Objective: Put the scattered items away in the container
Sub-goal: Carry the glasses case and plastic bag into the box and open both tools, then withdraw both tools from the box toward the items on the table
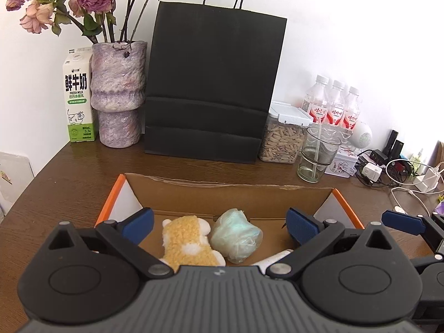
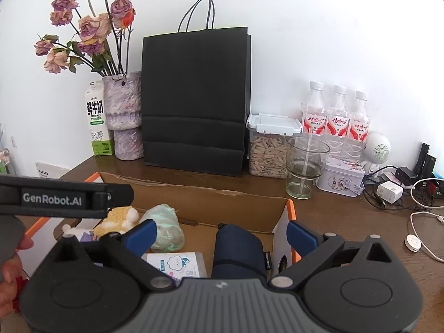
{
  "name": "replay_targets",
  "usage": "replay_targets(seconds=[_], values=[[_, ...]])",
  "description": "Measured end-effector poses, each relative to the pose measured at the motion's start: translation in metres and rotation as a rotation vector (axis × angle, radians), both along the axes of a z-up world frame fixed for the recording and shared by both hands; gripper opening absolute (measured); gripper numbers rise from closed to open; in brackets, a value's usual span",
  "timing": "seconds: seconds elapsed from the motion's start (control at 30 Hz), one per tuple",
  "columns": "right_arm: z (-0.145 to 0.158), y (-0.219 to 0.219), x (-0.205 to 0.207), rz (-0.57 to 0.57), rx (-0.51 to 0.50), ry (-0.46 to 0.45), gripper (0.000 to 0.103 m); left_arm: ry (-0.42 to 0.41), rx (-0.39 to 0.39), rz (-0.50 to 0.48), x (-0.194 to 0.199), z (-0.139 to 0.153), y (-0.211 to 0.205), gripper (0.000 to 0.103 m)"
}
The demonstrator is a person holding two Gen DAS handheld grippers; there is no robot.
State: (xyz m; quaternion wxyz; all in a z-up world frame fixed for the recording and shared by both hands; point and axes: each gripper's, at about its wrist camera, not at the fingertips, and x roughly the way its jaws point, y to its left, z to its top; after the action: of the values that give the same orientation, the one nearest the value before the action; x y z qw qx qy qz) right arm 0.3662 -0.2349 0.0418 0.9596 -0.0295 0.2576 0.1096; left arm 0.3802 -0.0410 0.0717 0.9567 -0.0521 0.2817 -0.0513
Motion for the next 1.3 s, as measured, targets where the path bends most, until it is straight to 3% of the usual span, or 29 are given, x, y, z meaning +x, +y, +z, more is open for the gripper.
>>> replay_targets(seconds=[0.33,0.67,0.9,1.3], values=[[0.011,0.001,-0.03,0.027,0.013,-0.001,0.103,-0.043,0.0,0.003,-0.032,0.009,0.012,0.103],[0.012,-0.012,-0.085,0.046,0.007,-0.045,0.103,-0.101,-0.008,-0.01,-0.084,0.01,0.031,0.103],[0.003,-0.022,-0.128,0.056,0.037,-0.053,0.103,-0.136,-0.036,0.012,-0.123,-0.004,0.05,0.103],[-0.033,-0.027,-0.186,0.038,0.014,-0.061,0.103,-0.17,0.034,0.083,-0.193,-0.043,0.073,0.103]])
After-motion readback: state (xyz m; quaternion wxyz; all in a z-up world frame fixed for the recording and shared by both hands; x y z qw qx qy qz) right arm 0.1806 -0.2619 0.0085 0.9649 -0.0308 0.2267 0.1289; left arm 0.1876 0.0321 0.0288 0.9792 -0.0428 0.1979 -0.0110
